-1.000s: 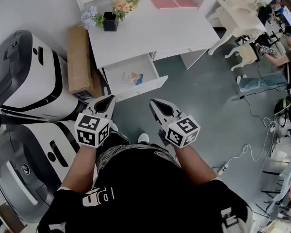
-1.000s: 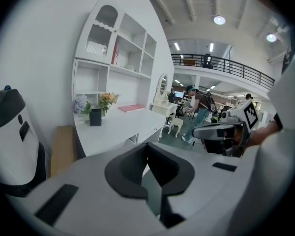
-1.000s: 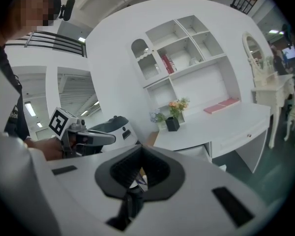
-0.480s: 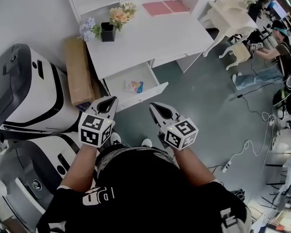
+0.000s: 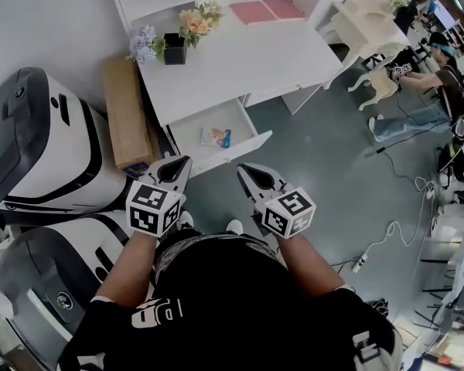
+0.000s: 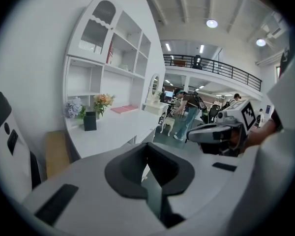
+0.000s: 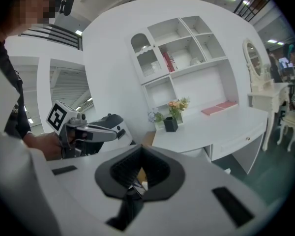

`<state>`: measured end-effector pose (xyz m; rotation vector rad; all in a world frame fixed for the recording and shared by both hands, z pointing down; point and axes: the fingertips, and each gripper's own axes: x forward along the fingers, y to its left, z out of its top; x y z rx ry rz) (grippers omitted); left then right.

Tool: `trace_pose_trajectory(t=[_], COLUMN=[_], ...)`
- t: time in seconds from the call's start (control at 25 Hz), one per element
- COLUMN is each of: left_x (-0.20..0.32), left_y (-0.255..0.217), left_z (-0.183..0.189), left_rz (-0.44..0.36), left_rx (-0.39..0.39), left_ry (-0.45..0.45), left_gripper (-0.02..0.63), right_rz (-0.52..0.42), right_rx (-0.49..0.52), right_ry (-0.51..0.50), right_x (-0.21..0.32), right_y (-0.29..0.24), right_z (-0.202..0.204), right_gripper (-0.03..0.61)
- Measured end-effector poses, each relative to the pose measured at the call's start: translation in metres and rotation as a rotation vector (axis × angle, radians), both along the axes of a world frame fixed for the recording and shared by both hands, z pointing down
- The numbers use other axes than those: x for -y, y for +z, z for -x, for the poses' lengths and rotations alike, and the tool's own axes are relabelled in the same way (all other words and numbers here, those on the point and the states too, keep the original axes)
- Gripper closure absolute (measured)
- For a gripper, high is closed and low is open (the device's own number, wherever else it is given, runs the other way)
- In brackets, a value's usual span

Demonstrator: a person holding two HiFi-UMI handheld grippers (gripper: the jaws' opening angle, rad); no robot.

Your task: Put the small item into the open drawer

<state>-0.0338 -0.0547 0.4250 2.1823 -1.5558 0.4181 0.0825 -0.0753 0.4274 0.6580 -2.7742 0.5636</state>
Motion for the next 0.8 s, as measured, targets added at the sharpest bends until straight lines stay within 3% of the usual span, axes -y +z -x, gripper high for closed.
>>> trace_pose_trajectory(t=[0.8], left_x=[0.0043], left_y=[-0.0041], left_z=[-0.0007], left_rz=[-0.006], left_rx=[-0.001], left_ry=[0.021], left_gripper=[0.6], right_rz=[-0.005], right_rx=[-0.006], right_ry=[0.006], right_x=[0.0043], right_y=[0.0002], right_z=[0.0024], right_gripper=[0.572])
